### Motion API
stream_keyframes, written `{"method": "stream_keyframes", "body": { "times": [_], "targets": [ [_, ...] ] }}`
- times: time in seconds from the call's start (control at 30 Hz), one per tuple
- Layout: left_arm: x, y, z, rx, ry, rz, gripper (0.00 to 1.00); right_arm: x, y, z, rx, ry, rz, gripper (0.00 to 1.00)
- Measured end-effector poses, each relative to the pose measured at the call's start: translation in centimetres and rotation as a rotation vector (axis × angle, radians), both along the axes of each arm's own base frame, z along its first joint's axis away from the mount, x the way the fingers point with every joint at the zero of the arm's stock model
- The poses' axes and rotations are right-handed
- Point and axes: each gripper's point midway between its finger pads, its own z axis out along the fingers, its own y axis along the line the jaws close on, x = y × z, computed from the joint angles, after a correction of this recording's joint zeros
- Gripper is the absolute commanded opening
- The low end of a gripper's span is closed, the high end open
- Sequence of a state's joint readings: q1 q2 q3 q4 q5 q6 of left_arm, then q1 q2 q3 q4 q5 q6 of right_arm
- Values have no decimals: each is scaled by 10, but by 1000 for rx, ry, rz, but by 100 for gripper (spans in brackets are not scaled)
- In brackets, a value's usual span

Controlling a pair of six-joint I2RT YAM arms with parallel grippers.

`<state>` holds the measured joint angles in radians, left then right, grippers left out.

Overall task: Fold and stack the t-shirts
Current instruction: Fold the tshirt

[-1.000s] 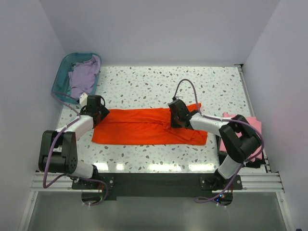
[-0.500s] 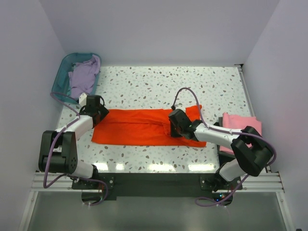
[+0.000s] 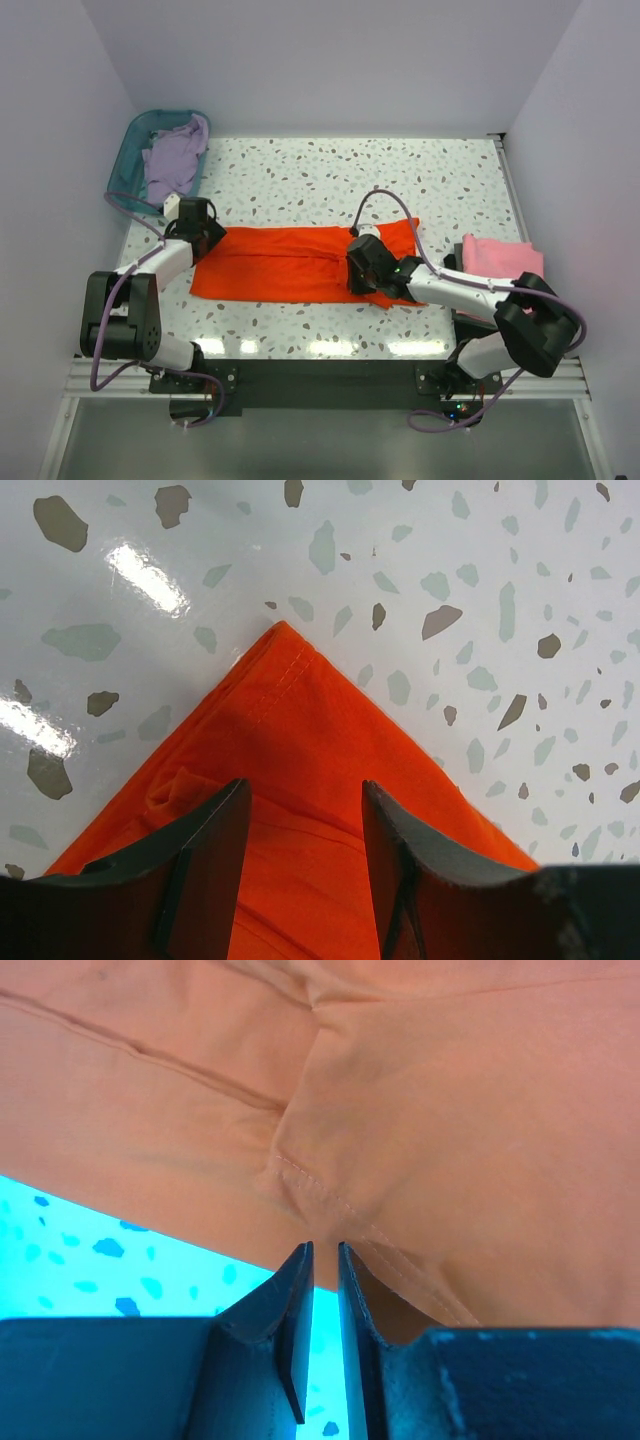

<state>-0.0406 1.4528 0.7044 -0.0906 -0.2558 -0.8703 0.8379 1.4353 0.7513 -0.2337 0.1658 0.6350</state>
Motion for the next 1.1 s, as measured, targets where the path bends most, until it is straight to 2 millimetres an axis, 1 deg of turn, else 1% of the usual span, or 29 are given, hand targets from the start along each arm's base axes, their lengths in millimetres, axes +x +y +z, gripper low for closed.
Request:
{"method": "stream_keyframes", "body": {
  "times": [0.07, 0.17, 0.2, 0.27, 0.3, 0.33, 0.37, 0.43, 0.5, 0.6, 0.73, 0.8, 0.87, 0.97, 1.03, 1.1],
  "targets": [
    [0, 0, 0, -1, 0, -1, 54, 1, -3, 9, 0, -17, -4, 25],
    [0, -2, 0, -7, -1, -7, 54, 12, -5, 29, -7, -64, -21, 25],
    [0, -2, 0, -10, -1, -9, 54, 20, -5, 37, -4, -78, -32, 25],
    [1, -4, 1, -15, -4, -15, 53, 41, -1, 56, 11, -113, -55, 23],
    [1, -4, 1, -18, -6, -18, 54, 51, 2, 62, 17, -127, -61, 23],
    [2, -5, 1, -20, -8, -22, 54, 64, 8, 69, 21, -142, -66, 22],
    [2, -6, 1, -24, -7, -26, 53, 73, 11, 72, 21, -148, -74, 21],
    [2, -7, 1, -24, -6, -36, 53, 92, 23, 74, 18, -161, -75, 21],
    [4, -8, 3, -21, -8, -45, 53, 103, 33, 65, 4, -154, -66, 20],
    [7, -8, 5, -19, -12, -49, 53, 111, 41, 44, -32, -122, -51, 19],
    [7, -8, 1, -18, 0, -48, 53, 116, 47, 16, -69, -79, -37, 17],
    [6, -7, 0, -17, 5, -48, 52, 115, 48, 6, -81, -64, -31, 17],
    [6, -7, 0, -15, 5, -47, 52, 113, 49, 2, -80, -52, -23, 17],
    [5, -7, -2, -14, 9, -45, 51, 114, 53, 2, -61, -57, -16, 17],
    [0, -6, -6, -13, 19, -43, 50, 112, 53, -2, -56, -55, -12, 17],
    [-5, -6, -8, -13, 26, -41, 50, 107, 50, -9, -59, -42, -6, 17]
  ]
}}
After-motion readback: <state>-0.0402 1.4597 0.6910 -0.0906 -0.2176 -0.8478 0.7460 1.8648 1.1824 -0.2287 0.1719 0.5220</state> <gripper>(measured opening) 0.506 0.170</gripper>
